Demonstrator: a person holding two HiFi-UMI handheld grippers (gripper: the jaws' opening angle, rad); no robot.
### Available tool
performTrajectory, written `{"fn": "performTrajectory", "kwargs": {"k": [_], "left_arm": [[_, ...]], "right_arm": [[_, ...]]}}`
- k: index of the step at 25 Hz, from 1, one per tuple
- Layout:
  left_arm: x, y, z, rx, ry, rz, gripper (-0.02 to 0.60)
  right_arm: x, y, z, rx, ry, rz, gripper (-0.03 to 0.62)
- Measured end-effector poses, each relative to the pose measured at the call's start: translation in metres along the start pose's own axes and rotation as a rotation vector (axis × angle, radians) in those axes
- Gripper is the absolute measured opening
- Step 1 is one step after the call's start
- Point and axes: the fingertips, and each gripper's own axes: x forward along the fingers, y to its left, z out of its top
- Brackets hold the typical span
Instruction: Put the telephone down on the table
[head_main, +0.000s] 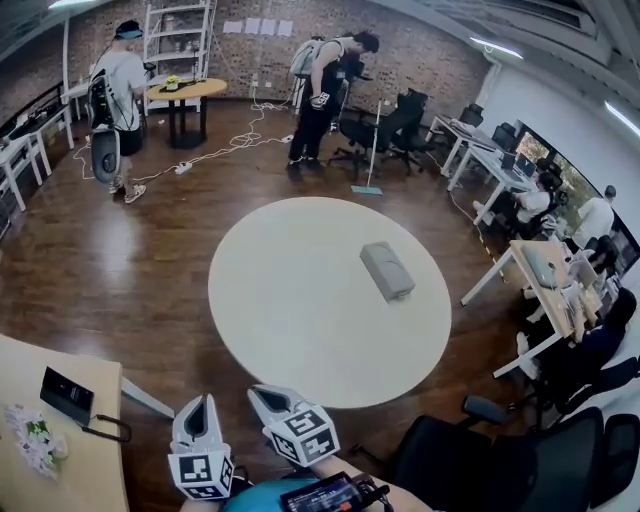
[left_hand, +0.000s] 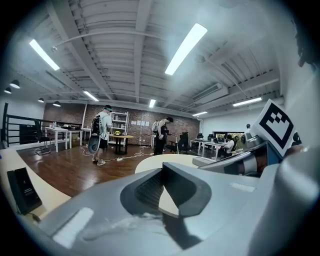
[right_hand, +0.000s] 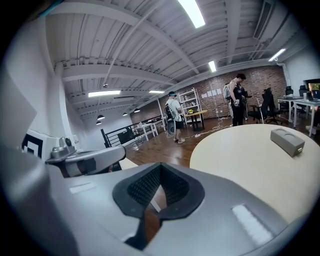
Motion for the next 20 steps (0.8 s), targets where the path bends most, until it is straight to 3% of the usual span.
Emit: {"fn": "performTrajectory", "kwargs": {"k": [6, 13, 20], "left_arm": [[0.014, -0.058, -0.002, 0.016, 0.018, 0.027, 0.014], [0.002, -0.086, -0.023, 0.007, 0.066, 0.121, 0.015], [-0.016, -0.101, -0.003, 0.004, 0.037, 0.107, 0.014]], "right_arm": [[-0.039, -0.043, -0.009, -0.014, -0.017, 0.024, -0.006], [-0.068, -0.069, -0.024, -0.06, -0.045, 0.051, -0.006], [-0.098, -0.061, -0.003, -0.082, -0.138, 0.008, -0.006]]}}
